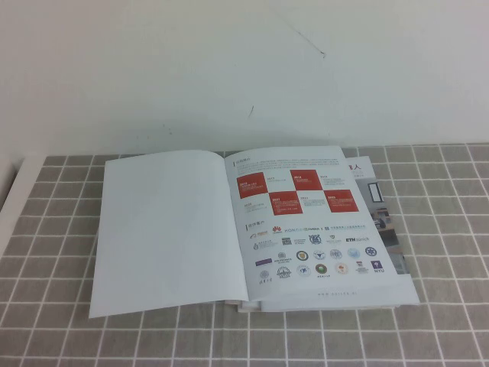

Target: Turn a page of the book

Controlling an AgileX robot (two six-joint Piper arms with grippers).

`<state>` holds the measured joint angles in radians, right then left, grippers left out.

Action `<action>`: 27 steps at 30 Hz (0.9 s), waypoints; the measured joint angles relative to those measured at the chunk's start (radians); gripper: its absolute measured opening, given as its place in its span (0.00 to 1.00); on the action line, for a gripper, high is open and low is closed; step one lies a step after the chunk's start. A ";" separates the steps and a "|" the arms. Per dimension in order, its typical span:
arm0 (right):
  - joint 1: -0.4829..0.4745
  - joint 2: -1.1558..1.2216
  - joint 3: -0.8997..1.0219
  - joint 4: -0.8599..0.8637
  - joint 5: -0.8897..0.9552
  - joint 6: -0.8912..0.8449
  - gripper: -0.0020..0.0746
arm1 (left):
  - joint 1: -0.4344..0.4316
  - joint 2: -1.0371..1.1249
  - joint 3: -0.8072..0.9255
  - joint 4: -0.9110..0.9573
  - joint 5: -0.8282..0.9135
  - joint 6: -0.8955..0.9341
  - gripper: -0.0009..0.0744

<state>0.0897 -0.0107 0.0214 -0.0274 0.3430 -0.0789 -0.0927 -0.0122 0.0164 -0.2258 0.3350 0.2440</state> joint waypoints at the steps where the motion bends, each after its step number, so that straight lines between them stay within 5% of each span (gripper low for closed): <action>1: 0.000 0.000 0.000 0.000 0.000 0.000 0.02 | 0.000 0.000 0.000 0.000 0.000 0.000 0.01; 27: 0.000 0.000 0.000 0.007 0.000 0.000 0.02 | 0.000 0.000 0.000 -0.016 -0.006 0.000 0.01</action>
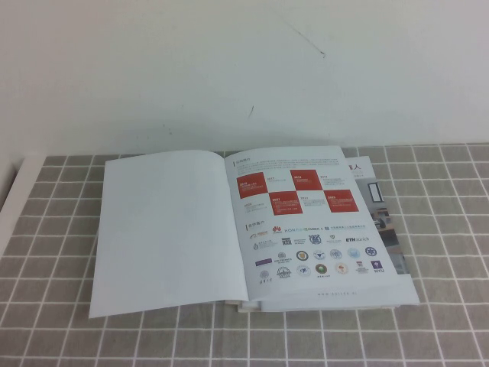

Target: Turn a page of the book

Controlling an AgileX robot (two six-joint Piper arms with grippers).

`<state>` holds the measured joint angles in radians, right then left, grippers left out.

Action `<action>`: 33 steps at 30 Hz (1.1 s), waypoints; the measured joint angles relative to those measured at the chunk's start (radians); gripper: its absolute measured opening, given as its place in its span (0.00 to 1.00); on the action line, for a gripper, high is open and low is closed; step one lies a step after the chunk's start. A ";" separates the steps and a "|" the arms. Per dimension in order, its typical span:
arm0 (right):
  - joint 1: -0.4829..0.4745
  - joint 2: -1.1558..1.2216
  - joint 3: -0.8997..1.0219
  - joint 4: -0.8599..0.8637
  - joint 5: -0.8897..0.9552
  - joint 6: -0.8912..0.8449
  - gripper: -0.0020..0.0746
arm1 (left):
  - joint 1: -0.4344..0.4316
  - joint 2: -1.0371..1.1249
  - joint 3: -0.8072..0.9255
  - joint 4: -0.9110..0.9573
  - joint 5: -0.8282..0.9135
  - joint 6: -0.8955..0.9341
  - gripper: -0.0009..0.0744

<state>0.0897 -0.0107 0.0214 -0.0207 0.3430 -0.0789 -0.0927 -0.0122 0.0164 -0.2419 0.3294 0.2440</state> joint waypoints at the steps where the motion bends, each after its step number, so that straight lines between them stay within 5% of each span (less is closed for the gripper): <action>1: 0.000 0.000 0.000 0.000 0.000 0.000 0.02 | 0.000 0.000 0.000 0.000 0.000 0.000 0.01; 12: 0.000 0.000 0.007 0.001 -0.215 0.000 0.02 | 0.000 0.000 0.006 -0.079 -0.187 -0.004 0.01; 20: 0.000 0.000 0.007 0.003 -0.372 0.004 0.02 | 0.000 0.000 0.006 -0.371 -0.338 -0.020 0.01; 27: 0.000 0.000 0.007 -0.010 -0.751 0.004 0.02 | 0.000 0.000 0.006 -0.677 -0.462 -0.071 0.01; 33: 0.000 -0.001 0.007 -0.077 -1.097 0.105 0.02 | 0.000 0.000 -0.075 -0.686 -0.445 -0.158 0.01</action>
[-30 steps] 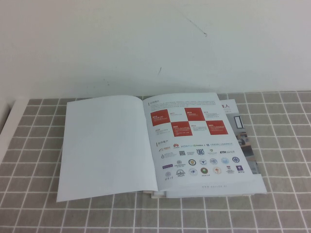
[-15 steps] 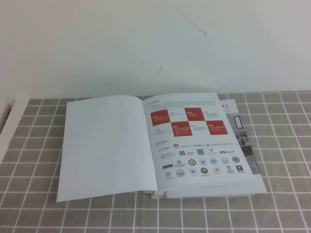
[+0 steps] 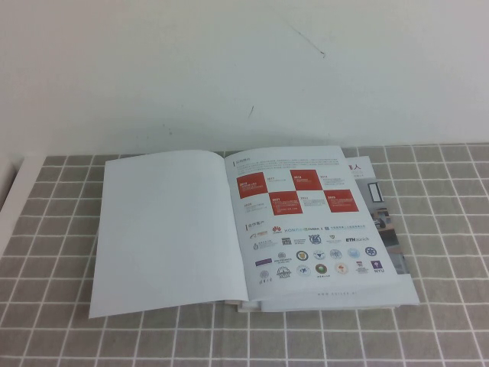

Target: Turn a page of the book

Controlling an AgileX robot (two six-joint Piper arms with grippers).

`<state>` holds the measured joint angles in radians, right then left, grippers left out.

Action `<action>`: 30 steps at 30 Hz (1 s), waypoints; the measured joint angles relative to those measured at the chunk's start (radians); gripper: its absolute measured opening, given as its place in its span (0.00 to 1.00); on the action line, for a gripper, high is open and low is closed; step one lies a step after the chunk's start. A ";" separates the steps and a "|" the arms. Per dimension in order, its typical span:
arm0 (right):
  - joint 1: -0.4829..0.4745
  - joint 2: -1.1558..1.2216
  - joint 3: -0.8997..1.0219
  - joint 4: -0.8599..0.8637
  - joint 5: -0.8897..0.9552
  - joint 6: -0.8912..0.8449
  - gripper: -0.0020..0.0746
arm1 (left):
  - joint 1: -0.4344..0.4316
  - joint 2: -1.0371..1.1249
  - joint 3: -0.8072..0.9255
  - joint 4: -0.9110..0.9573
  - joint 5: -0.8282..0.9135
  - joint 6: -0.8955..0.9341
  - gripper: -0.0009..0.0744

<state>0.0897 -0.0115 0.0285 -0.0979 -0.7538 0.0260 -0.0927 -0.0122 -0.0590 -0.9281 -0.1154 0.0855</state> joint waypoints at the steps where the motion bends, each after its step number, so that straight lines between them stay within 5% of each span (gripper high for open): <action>1: 0.000 0.000 -0.002 -0.021 -0.025 0.023 0.02 | 0.000 0.000 -0.034 0.025 0.015 -0.002 0.01; 9: 0.000 0.000 -0.290 -0.184 0.077 0.094 0.02 | 0.000 -0.004 -0.397 0.254 0.044 0.037 0.01; 19: 0.000 0.205 -0.836 -0.259 0.911 0.220 0.02 | -0.002 0.289 -0.784 0.479 0.408 0.243 0.01; 30: 0.000 0.560 -1.009 -0.232 1.622 0.160 0.02 | -0.069 0.659 -0.847 0.493 0.665 0.259 0.01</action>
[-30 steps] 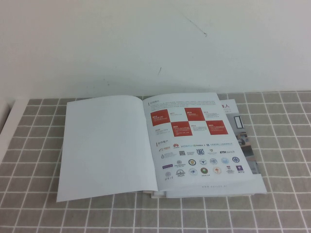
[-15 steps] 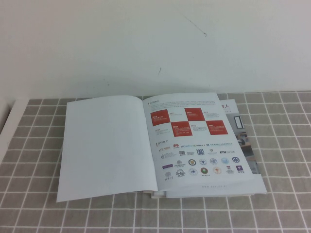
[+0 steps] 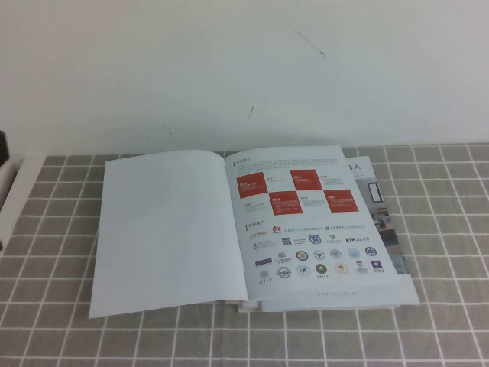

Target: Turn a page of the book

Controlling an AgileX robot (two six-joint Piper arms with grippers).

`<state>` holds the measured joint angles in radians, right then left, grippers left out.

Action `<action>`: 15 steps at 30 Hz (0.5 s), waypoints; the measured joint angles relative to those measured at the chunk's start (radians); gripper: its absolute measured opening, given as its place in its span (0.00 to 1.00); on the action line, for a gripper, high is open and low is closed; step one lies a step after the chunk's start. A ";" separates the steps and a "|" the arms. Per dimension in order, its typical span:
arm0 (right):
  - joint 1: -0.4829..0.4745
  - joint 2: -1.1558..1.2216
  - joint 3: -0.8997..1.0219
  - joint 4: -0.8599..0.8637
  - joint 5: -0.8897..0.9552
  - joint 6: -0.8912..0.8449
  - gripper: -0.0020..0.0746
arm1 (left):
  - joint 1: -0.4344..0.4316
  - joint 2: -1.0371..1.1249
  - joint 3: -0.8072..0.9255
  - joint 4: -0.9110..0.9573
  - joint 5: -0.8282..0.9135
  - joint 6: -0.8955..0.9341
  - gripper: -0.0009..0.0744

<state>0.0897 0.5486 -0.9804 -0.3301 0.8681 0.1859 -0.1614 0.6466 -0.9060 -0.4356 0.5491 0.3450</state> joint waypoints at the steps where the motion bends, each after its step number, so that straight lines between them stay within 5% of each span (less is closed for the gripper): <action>1: 0.000 0.009 0.000 0.005 0.010 -0.009 0.02 | -0.002 0.020 0.000 0.000 0.005 -0.002 0.01; 15: 0.070 0.151 0.103 0.287 -0.078 -0.092 0.02 | -0.001 0.349 0.000 -0.088 0.027 -0.004 0.01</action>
<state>0.1601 0.6996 -0.8777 -0.0435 0.7901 0.0937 -0.1622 0.9951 -0.9060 -0.5237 0.5762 0.3413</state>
